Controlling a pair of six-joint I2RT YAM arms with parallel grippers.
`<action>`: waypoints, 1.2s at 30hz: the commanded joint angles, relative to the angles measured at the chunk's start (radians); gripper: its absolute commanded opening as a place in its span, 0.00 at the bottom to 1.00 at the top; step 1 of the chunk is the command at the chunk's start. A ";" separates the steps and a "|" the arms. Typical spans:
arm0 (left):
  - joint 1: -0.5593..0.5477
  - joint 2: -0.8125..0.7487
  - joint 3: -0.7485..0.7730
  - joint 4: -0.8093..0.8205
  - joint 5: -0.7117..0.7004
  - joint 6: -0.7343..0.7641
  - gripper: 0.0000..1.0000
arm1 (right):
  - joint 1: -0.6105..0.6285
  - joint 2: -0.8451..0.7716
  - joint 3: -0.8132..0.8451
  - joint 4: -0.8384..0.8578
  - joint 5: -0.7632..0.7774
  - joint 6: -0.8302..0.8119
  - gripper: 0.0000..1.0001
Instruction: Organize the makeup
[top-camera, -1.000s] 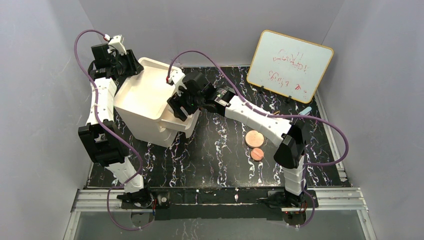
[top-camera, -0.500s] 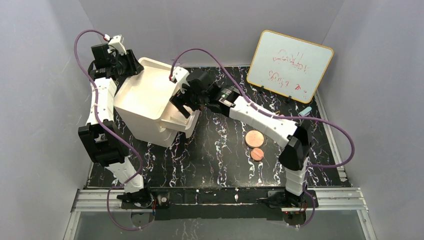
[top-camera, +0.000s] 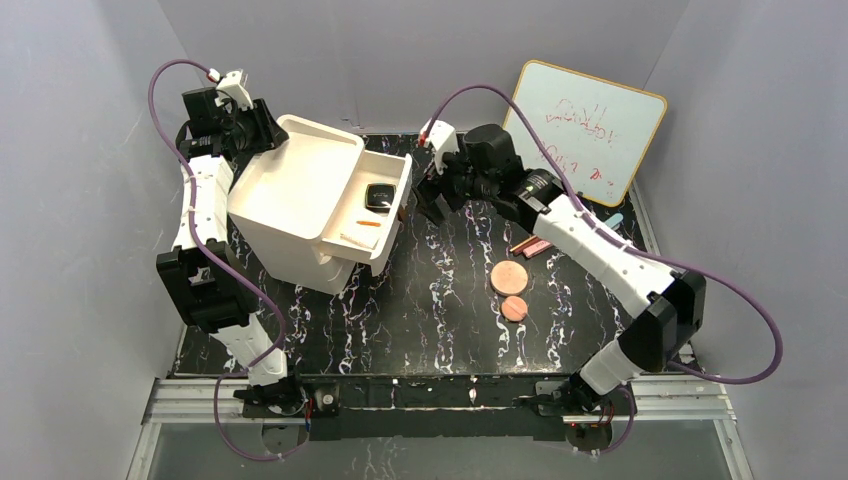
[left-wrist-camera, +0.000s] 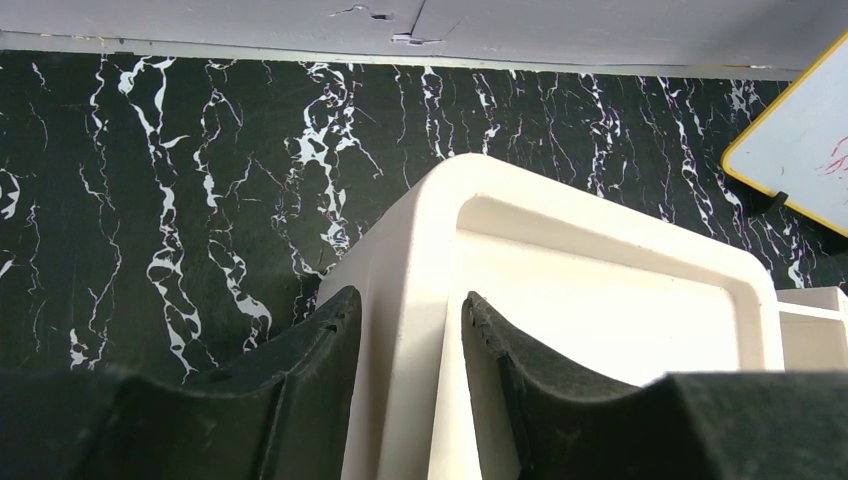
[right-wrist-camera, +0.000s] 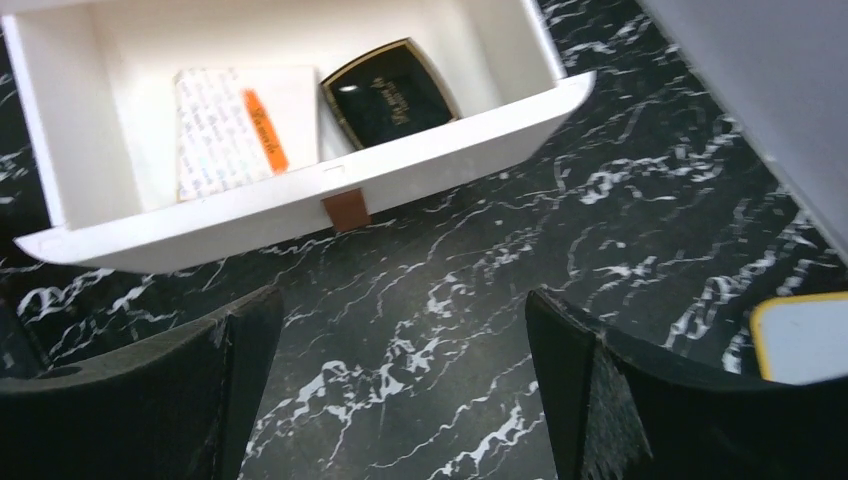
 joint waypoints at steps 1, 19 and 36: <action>-0.002 0.013 -0.003 -0.040 0.043 -0.016 0.40 | -0.016 0.049 -0.004 -0.023 -0.261 -0.015 0.98; -0.003 0.024 -0.003 -0.035 0.055 -0.031 0.41 | -0.011 0.331 0.227 0.075 -0.428 0.041 0.98; -0.002 0.034 -0.001 -0.031 0.064 -0.045 0.40 | 0.124 0.530 0.328 0.299 -0.424 0.181 0.98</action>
